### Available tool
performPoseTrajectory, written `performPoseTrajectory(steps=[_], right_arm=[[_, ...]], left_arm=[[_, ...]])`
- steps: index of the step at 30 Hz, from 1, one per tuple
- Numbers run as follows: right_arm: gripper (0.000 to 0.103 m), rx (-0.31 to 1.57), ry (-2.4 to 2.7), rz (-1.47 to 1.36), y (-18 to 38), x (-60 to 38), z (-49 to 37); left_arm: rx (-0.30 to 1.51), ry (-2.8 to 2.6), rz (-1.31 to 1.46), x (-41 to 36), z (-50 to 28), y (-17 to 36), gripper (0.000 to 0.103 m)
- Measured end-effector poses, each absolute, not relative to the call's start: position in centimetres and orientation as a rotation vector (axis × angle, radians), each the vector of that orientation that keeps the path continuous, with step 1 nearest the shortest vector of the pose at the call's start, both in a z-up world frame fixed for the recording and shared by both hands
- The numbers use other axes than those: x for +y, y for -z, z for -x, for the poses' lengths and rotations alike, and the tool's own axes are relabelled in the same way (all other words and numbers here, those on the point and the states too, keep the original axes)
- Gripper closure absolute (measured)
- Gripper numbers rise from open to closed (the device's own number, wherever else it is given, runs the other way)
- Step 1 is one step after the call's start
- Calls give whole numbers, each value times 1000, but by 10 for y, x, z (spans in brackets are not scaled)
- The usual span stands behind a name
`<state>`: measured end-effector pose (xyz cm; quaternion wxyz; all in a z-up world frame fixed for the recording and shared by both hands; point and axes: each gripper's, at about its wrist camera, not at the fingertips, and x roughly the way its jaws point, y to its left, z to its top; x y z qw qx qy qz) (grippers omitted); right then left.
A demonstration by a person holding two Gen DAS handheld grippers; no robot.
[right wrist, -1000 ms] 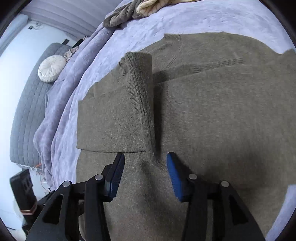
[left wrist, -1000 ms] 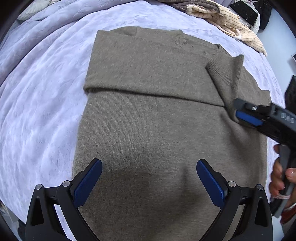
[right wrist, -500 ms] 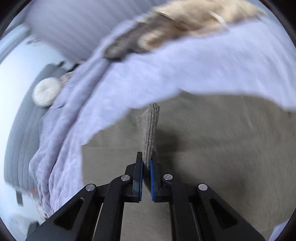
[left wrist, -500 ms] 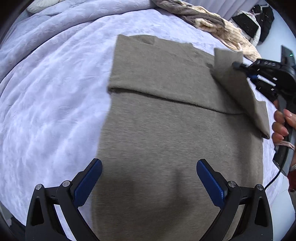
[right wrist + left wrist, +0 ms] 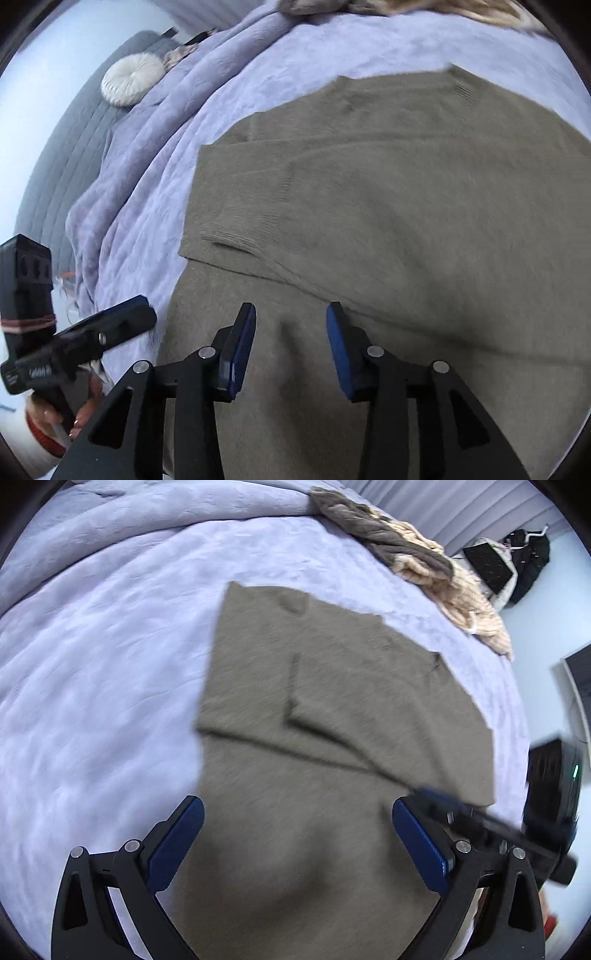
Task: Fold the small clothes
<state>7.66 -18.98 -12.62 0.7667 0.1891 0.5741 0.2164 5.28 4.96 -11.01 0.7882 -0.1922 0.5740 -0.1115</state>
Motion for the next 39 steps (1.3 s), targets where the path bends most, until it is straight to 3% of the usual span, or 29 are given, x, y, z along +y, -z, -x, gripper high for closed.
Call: performPoseTrajectory(steps=[9,13,15,17,18,19,24,27,35,39], right_arm=[[56,1139,-137,-942,153,-350,-18],[56,1041,-61,-1143,170,-386,-10],[56,991,-34,-1230,179,-398,-9],[56,954,-14,-1312,186,-407,-9],[66,944,-14,-1349,189,-416,-8],[97,948,-12,-1357,188,-422,-10],[97,974,-86,-1112,155,-422,-29],[97,1064,-66,-1011,174,-420,-35],[97,1077,-81,-983,184,-420,-31],[84,1112,-66,-940,169,-421,-21]], left_arm=[[1252,266,434,13,-124,131,1],[1310,226,461,15,-133,149,20],[1311,229,448,13,-135,149,44],[1319,247,443,11,-137,150,96],[1323,267,469,12,-138,149,96],[1302,268,484,14,-137,144,96],[1239,299,447,17,-124,129,96],[1296,281,425,15,-120,149,96],[1255,228,284,35,-104,137,96],[1269,135,240,56,-100,132,96]])
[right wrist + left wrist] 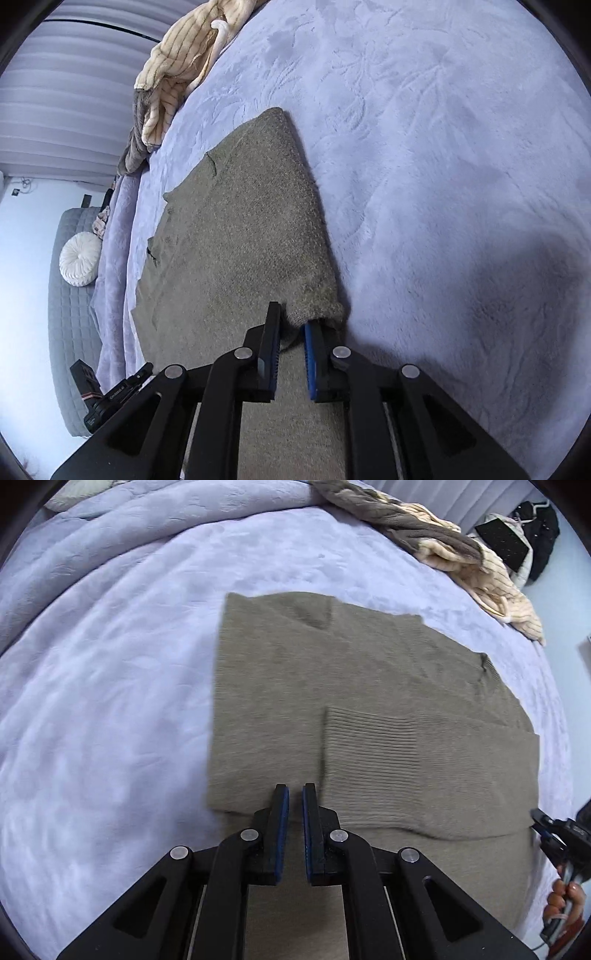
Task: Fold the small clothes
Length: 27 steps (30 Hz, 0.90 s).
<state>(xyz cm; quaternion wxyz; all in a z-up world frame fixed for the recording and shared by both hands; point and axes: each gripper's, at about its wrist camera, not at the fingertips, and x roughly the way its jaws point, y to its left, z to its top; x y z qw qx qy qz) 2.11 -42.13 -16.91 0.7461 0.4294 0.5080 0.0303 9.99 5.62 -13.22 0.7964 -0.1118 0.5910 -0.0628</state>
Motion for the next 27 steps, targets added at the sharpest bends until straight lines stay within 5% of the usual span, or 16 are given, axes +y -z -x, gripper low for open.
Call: performPoseTrajectory(steps=[2,3,4,6,7,8,14,16,18,19,20,27], right_arm=[[64,1114,-62,-938,161,-425,-9],[44,1110,-50,-933,156,-427,-2],[39,1102,-42,-930,154,-429,2],[39,1090,-31,-946,153,-437,7],[39,1089,-26,-962,156,-440,8],[39,1085,-18,-992,160,-445,8],[39,1082,-78,-1067,176,-447,-11],[51,1110,-88,-1058,178,-442,-19],[87,1156,-93,-1021,177,-436,-27],[87,1161,-101,-997,172,-433,-28],[87,1149,-112,-970,166,-432,-28],[87,1194,-82,-855,183,-432,-30]], left_arm=[[1267,116,252,65,-97,130,95],[1276,103,253,69,-97,129,95],[1289,94,254,72,-97,131,95],[1295,92,265,77,-98,133,49],[1285,72,269,79,-98,133,2],[1257,44,258,82,-98,129,0],[1336,76,299,85,-118,148,3],[1387,81,343,88,-127,164,26],[1394,74,389,94,-130,168,44],[1369,102,422,96,-129,163,71],[1355,125,435,97,-129,159,80],[1322,95,331,98,-125,159,80]])
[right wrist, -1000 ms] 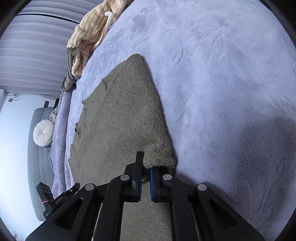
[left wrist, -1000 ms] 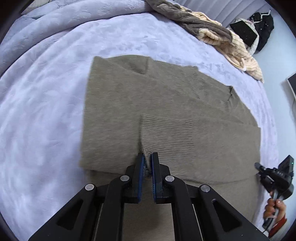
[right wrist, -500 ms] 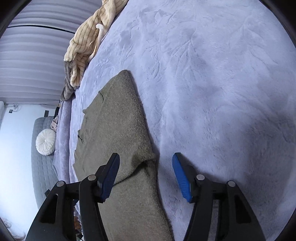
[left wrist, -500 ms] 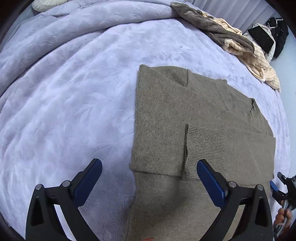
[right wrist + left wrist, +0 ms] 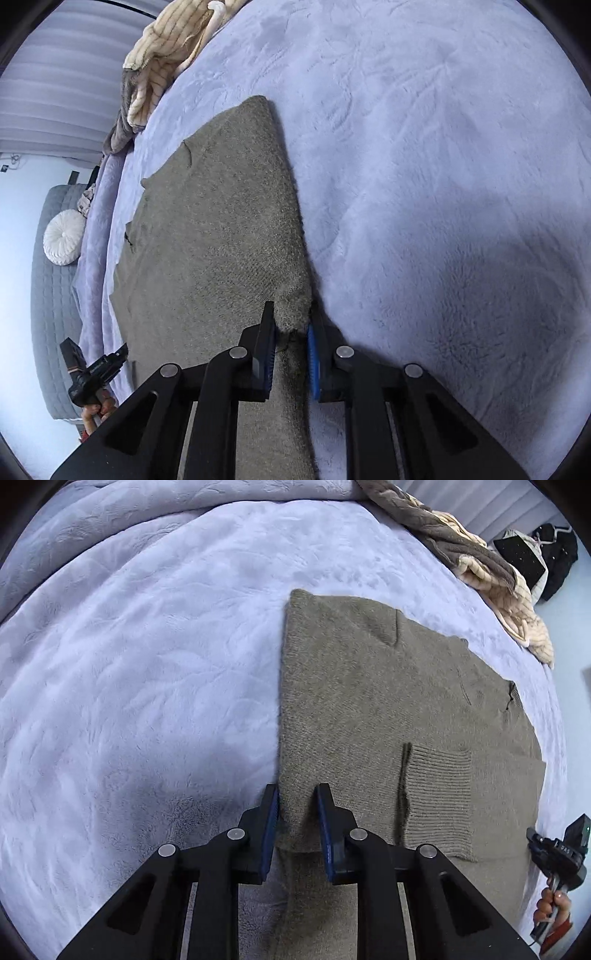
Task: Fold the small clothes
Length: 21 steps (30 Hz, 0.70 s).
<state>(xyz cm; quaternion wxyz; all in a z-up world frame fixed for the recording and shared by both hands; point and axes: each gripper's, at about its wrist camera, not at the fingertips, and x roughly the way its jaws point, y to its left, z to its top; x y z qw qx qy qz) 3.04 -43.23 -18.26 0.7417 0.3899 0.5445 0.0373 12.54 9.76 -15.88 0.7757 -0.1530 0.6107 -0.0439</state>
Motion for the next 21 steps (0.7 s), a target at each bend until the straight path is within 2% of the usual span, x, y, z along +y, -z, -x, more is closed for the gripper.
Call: performPoseTrajectory(steps=[2,4,9,15,16,17,18,19,21], right_arm=[[86,1184,-68,-866,179,-433,-27],[79,1189,-49,-865,173,-435,-21],[71,1185,7,-836,153,-436,0],[69,1201,14,-851,146,-418,22],[69,1205,12,-844,146,-413,25],[69,1211,6,-837,145,-408,27],[68,1216,6,-822,144,-401,29],[64,1216,6,-812,143,-398,30],[61,1217,-2,-792,139,-389,33]], left_arm=[[1310,70,309,99,-123,151,80],[1297,46,283,102,-118,142,80],[1291,39,257,105,-101,123,80],[1343,64,225,79,-80,122,80],[1344,76,215,73,-76,122,72],[1351,77,197,66,-72,123,38],[1347,71,180,61,-67,122,21],[1328,68,170,57,-62,119,10],[1323,88,146,49,-54,116,10]])
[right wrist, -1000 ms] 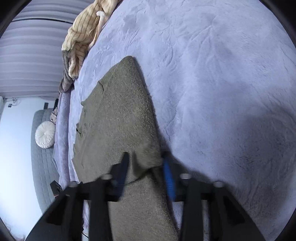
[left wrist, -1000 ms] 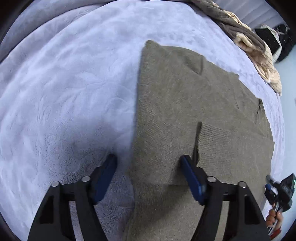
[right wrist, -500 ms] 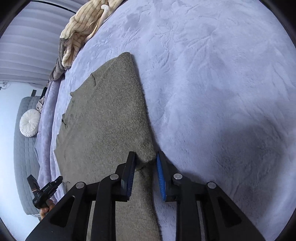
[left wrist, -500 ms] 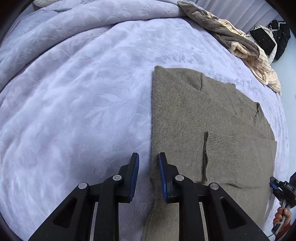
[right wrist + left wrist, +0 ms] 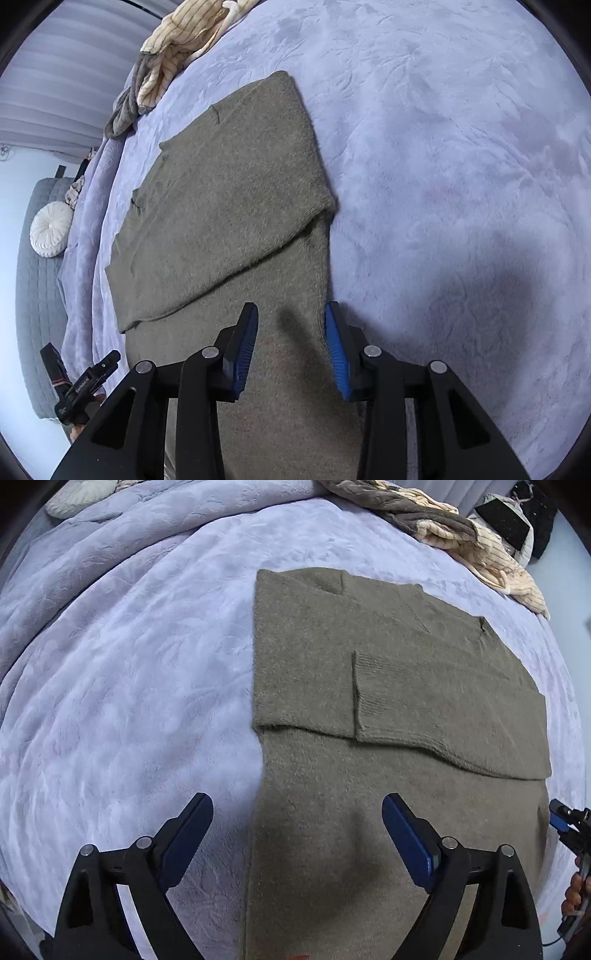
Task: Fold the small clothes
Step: 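Open both grippers and move them along the sweater to its hem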
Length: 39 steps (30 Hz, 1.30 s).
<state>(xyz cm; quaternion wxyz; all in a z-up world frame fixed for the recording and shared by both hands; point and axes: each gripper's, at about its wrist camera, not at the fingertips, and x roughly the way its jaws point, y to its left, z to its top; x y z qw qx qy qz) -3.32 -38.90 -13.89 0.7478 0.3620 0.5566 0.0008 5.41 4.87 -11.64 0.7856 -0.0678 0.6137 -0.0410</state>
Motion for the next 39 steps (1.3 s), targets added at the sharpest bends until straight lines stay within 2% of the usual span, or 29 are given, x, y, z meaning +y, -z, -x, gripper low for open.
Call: performPoseTrajectory(steps=[4,7,24,39], right_arm=[[52,1228,-17,-725,129,-371,38],[50,1235,-26,-688,121,-361,42],[49,1371,-37,-658,112,-318,92],[49,1488,-159,-585,108,-255,106]], left_arm=[[1351,100,139,43,-42,117,10],[1380,102,154,44,-34,119,10],[1550,112,77,47,24,128,10],[1582,199,44,33,50,115,10]])
